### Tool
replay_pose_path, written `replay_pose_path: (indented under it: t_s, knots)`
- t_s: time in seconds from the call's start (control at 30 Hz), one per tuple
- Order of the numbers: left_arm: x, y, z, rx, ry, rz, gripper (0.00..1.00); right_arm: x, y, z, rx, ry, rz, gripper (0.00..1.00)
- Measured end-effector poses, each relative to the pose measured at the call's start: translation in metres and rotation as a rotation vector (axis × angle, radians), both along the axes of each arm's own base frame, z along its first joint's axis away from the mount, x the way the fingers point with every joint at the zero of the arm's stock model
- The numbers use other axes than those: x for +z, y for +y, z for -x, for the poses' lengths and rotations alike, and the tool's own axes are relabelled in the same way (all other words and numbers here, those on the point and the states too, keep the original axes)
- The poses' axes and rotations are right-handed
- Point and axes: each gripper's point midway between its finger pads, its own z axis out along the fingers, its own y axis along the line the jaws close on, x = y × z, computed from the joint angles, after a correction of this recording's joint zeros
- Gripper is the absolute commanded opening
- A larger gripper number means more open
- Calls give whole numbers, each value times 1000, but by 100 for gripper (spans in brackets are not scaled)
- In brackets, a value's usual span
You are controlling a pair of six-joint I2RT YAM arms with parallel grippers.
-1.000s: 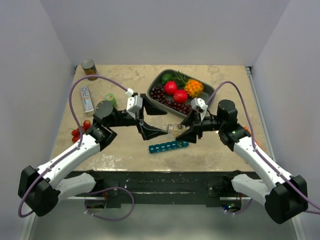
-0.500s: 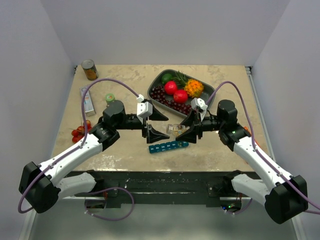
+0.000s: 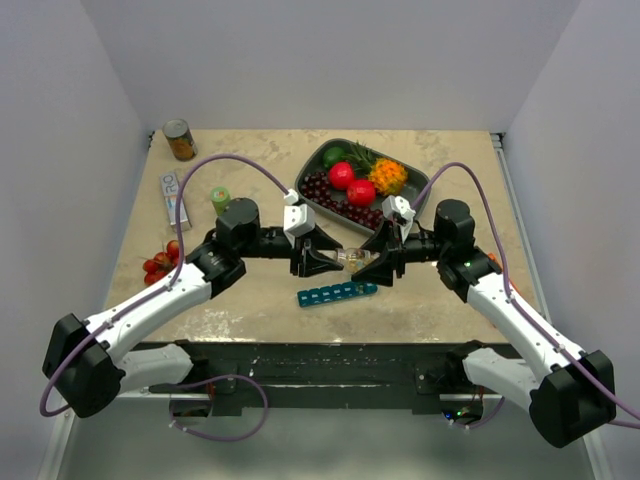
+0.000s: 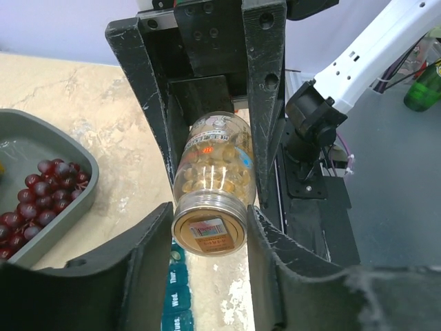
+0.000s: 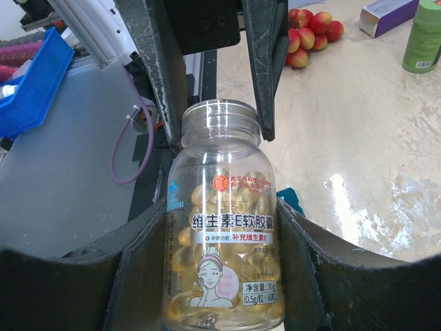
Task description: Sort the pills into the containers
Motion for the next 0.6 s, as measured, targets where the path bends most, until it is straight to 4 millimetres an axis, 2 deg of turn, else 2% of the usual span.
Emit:
replay_pose_path:
  t_s: [0.27,0.3,0.47,0.6]
  knots:
    - [-2,-1,0,-20,-57,-30,20,0,0,-1,-1,-7,0,0]
    - [-3,-1,1,-24,-74,-35,15,0,0,-1,0,-9,0,0]
    - [-3,0,2,-28,-176,-69,9,-1,0,-1,1,-24,0,0]
    - [0,0,1,-27,-243,-90,8,1,0,-2,3,-39,-5,0]
